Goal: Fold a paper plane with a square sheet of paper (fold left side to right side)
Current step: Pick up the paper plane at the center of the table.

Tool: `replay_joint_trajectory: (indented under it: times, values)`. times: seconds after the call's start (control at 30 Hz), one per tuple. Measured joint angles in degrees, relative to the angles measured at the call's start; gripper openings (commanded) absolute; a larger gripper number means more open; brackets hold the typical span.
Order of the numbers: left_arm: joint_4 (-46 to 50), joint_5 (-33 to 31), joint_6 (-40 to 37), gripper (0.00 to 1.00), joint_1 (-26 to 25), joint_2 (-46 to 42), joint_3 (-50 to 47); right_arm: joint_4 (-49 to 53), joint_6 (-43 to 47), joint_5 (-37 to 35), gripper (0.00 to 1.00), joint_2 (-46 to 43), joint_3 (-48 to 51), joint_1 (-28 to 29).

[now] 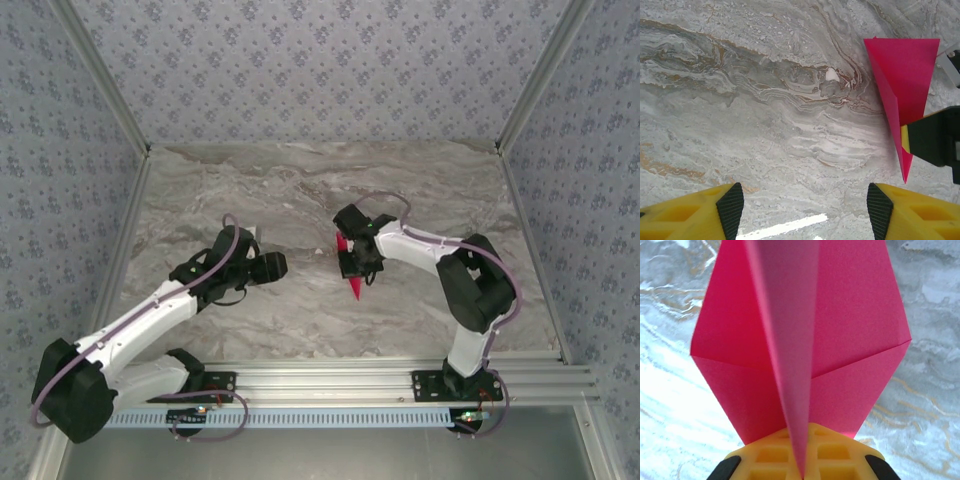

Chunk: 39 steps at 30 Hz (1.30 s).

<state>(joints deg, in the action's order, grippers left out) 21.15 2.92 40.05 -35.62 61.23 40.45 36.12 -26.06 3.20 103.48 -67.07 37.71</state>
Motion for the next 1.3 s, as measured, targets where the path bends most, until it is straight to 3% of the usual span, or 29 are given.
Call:
replay_joint_trajectory:
  times: [0.23,0.67,0.93,1.1,1.3]
  values:
    - [0.9,0.0,0.0,0.69,0.0,0.0,0.0,-1.4,-0.3,0.7,0.24,3.9,-1.6,0.0]
    - [1.1,0.0,0.0,0.69,0.0,0.0,0.0,-0.5,-0.2,0.6,0.29,5.0,-2.9,0.0]
    - [2.1,-0.4,-0.2,0.69,0.0,-1.0,0.0,0.5,0.0,0.0,0.01,6.0,-4.8,0.1]
    - [3.8,-1.1,-0.7,0.69,0.0,-3.0,0.0,2.2,0.0,-1.0,0.00,8.6,-9.9,-0.9]
    - [5.5,-1.5,-1.3,0.70,0.0,-5.4,0.0,5.4,1.6,-3.5,0.00,12.8,-22.6,-5.0]
